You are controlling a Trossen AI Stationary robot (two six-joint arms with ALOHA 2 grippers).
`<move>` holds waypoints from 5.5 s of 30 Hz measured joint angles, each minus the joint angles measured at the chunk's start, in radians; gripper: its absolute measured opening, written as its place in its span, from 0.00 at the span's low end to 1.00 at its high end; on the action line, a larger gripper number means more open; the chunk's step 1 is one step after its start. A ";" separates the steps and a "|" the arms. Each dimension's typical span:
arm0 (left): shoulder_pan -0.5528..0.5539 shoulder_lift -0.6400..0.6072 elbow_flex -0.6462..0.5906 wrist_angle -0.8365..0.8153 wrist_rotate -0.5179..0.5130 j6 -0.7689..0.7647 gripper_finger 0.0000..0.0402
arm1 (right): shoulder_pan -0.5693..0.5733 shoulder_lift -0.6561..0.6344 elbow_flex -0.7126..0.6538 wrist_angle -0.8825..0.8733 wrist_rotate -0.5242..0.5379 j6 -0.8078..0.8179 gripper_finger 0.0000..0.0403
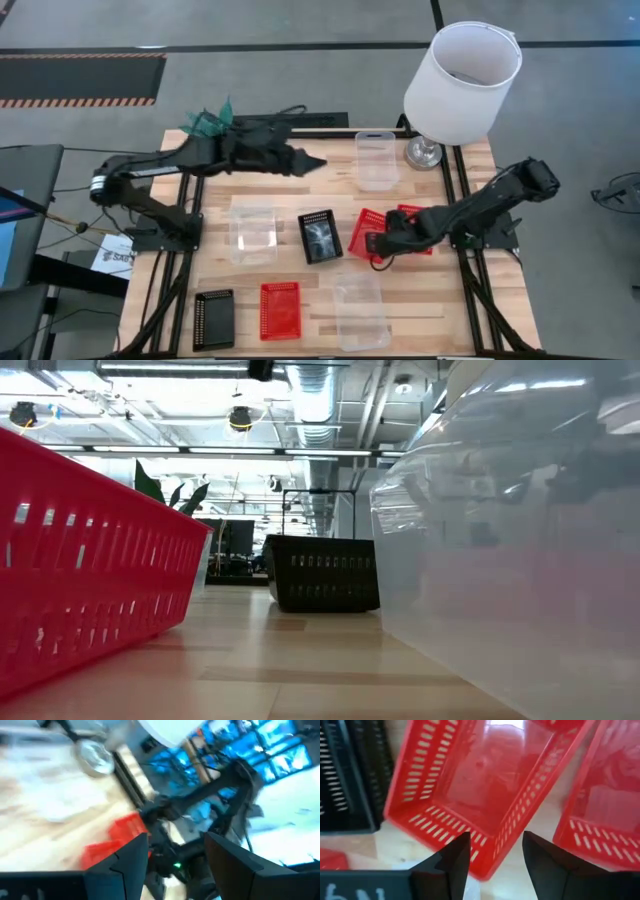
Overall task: Stack baskets by color
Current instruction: Stack the top left red bin on the right red bin
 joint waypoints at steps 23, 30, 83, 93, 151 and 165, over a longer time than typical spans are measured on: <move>0.049 -0.114 0.000 -0.082 -0.115 0.063 0.46 | -0.037 0.130 0.002 0.056 -0.145 -0.075 0.35; 0.049 -0.114 0.000 -0.085 -0.120 0.085 0.46 | -0.052 0.114 0.002 0.026 -0.144 -0.128 0.04; 0.048 -0.121 0.000 -0.144 -0.141 0.116 0.46 | 0.328 -0.462 -0.186 -0.452 0.223 0.457 0.02; 0.030 -0.120 0.000 -0.144 -0.155 0.098 0.46 | 0.327 -0.432 -0.230 -0.332 0.224 0.460 0.02; -0.036 -0.119 0.000 -0.293 -0.185 0.074 0.46 | 0.249 -0.321 -0.175 -0.607 0.038 0.346 0.36; -0.087 -0.119 0.000 -0.373 -0.165 0.067 0.46 | 0.120 -0.238 -0.174 -0.464 -0.030 0.189 0.33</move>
